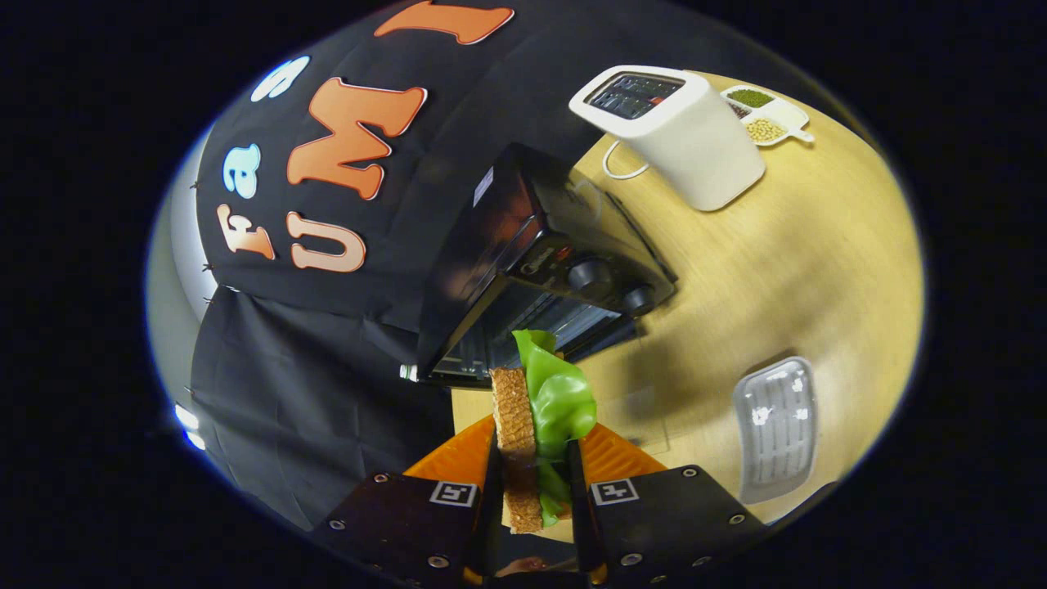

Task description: Open the toaster oven, put the food inside, and close the toaster oven door.

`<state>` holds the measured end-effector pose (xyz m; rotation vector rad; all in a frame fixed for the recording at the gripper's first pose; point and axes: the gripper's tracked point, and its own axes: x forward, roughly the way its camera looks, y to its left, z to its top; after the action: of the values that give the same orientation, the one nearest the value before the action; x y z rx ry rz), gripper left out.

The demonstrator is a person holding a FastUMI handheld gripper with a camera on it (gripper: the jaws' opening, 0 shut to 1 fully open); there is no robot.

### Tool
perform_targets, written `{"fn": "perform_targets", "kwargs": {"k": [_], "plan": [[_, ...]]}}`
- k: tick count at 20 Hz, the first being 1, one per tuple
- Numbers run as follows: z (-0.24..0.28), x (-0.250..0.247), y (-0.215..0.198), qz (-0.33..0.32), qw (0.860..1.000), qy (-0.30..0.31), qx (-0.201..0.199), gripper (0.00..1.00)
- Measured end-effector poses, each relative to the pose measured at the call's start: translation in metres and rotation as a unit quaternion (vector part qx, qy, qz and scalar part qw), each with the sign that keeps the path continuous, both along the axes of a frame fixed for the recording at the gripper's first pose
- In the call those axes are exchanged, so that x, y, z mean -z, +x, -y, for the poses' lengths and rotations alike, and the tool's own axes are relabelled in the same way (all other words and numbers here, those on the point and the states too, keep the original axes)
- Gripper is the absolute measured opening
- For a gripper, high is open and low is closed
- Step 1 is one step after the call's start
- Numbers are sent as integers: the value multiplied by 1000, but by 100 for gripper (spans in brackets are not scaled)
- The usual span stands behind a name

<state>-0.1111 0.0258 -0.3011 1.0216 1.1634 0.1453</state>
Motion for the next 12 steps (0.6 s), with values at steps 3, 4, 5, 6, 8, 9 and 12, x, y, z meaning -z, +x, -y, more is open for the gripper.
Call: {"fn": "perform_targets", "kwargs": {"k": [3,4,5,6,8,9,12], "plan": [[-34,7,15,11,1000,13,16,36],[-44,11,22,15,999,16,24,36],[-53,17,27,15,999,19,29,36],[-60,24,34,15,999,17,36,36],[-72,35,45,25,998,8,53,36],[-77,40,54,34,997,5,65,36],[-88,60,79,43,994,-5,99,36]]}}
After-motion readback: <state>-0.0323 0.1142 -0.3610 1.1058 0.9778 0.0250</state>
